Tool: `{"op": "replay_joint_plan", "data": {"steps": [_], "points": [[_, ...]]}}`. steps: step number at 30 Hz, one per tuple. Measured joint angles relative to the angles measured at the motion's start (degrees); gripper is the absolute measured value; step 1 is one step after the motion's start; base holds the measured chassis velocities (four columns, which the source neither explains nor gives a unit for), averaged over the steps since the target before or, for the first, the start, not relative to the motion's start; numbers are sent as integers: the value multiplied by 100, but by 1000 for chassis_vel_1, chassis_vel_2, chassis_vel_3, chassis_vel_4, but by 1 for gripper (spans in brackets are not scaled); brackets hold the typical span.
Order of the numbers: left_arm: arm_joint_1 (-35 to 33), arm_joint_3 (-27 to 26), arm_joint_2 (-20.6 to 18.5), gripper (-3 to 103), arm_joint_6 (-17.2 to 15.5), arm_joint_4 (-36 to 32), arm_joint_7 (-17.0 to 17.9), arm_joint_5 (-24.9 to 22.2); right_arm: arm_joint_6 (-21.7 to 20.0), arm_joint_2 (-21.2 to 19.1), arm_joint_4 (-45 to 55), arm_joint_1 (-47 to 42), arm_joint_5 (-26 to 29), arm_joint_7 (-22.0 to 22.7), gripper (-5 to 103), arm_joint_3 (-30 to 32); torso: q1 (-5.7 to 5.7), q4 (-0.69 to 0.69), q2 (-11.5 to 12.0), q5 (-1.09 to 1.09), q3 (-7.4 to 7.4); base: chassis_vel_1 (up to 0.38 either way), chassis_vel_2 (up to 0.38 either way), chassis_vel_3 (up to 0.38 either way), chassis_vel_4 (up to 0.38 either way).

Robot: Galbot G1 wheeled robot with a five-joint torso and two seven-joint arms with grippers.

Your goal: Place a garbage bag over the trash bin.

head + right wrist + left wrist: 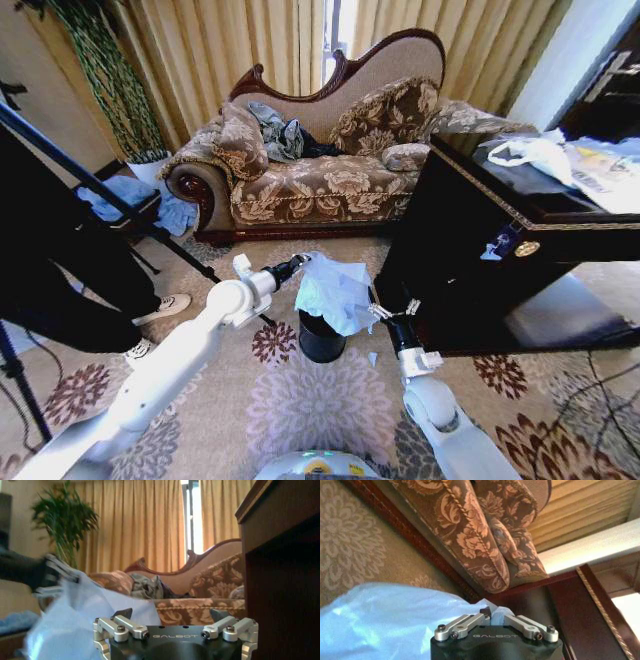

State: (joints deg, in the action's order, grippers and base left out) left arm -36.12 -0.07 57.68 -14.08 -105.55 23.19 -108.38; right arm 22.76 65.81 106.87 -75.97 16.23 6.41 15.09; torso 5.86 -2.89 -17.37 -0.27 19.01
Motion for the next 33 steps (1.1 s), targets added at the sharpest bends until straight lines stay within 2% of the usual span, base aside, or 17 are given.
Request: {"op": "replay_joint_plan", "data": {"steps": [3, 8, 11, 15, 19, 21, 23, 25, 27, 28, 30, 32, 33], "points": [[250, 86, 244, 0, 50, 303, 164, 2, 249, 59, -12, -54, 94, -159, 100, -2, 0, 0, 0, 0, 0, 0, 0, 0, 0], [381, 110, 359, 0, 64, 469, 215, 1, 305, 126, -26, -66, 98, -207, 100, -46, 0, 0, 0, -1, 0, 0, 0, 0, 0], [460, 130, 451, 0, 73, 552, 248, 4, 312, 297, -143, -23, 51, -218, 100, -286, 0, 0, 0, -1, 0, 0, 0, 0, 0], [477, 155, 442, 0, 64, 551, 255, 9, 297, 434, -332, 126, 24, -213, 100, -412, 0, 0, 0, -1, 0, 0, 0, 0, 0], [420, 162, 279, 0, 38, 391, 263, 10, 55, 468, -662, 689, 10, -125, 102, -378, 0, 1, 0, 0, 0, 0, 0, 0, 0], [351, 131, 206, 0, 34, 314, 262, 10, -122, 403, -776, 993, 21, -70, 93, -353, 0, 2, 0, -3, 0, 0, 0, 0, 0], [329, 109, 185, 0, 34, 289, 262, 10, -180, 375, -823, 1115, 27, -54, 93, -353, 1, 3, 0, -2, 0, 0, 0, 0, 0], [312, 84, 173, 0, 36, 270, 259, 10, -220, 351, -850, 1202, 27, -50, 83, -396, 1, 3, 0, -3, 0, 0, 0, 0, 0], [322, 76, 196, 0, 44, 281, 254, 27, -189, 365, -776, 1075, -24, -47, 72, -476, 1, 1, 0, 0, 0, 0, 0, 0, 0], [322, 76, 196, 0, 44, 281, 254, 27, -189, 365, -776, 1075, -24, -47, 72, -476, 1, 1, 0, 0, 0, 0, 0, 0, 0], [367, 76, 236, 0, 54, 320, 255, 40, -60, 389, -639, 854, -171, -12, 60, -510, 1, 0, 0, -1, 0, 0, 0, 0, 0], [380, 77, 247, 0, 58, 333, 257, 46, -5, 394, -601, 790, -227, -6, 60, -509, 0, -1, 0, -1, 0, 0, 0, 0, 0], [393, 81, 262, 0, 65, 347, 262, 53, 67, 401, -571, 730, -296, -5, 55, -500, 0, -1, 0, -1, 0, 0, 0, 0, 0]]}}
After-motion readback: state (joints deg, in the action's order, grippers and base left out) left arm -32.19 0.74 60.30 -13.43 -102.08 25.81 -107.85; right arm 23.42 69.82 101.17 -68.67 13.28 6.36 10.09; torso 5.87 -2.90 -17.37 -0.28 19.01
